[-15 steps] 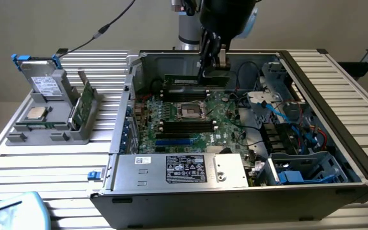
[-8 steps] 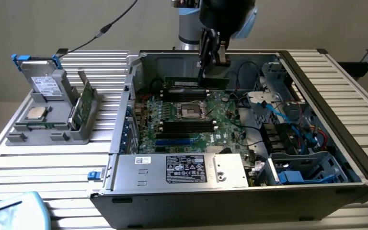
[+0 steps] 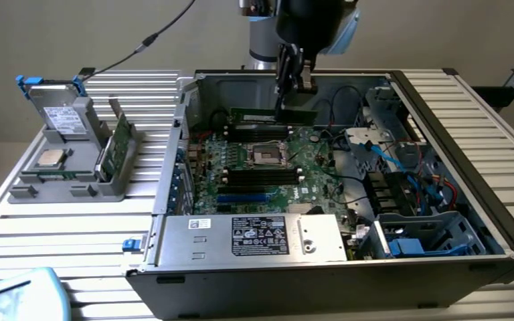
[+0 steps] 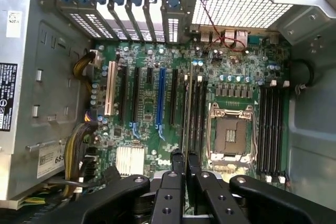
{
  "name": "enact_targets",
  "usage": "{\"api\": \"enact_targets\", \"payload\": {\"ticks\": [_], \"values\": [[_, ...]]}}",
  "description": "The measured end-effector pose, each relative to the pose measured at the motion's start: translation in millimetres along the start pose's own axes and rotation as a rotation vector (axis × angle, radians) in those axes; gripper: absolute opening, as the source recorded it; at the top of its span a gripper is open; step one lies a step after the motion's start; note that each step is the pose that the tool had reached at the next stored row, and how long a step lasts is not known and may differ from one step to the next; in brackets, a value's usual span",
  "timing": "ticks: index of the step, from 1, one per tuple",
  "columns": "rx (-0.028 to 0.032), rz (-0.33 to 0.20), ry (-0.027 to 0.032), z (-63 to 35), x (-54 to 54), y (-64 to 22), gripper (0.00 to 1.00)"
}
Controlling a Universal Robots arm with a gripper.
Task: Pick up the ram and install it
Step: 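Pick up the ram and move it above insertion slot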
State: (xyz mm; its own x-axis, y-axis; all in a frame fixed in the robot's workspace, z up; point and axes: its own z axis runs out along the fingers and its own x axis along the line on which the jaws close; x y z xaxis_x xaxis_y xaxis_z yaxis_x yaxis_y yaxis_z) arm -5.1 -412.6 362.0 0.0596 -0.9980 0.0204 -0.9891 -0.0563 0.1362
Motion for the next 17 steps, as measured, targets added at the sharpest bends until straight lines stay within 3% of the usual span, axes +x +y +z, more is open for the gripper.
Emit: {"api": "enact_targets", "payload": {"ticks": [6, 12, 15, 17], "values": [[-0.0001, 0.004, -0.0004, 10.6, -5.0, -1.7, 0.14], [0.0006, 0.007, 0.0053, 18.2, -16.6, -3.4, 0.14], [0.0049, 0.008, 0.0162, 20.3, -26.4, -4.1, 0.14], [0.0064, 0.009, 0.0294, 21.5, -28.4, -3.2, 0.14]]}}
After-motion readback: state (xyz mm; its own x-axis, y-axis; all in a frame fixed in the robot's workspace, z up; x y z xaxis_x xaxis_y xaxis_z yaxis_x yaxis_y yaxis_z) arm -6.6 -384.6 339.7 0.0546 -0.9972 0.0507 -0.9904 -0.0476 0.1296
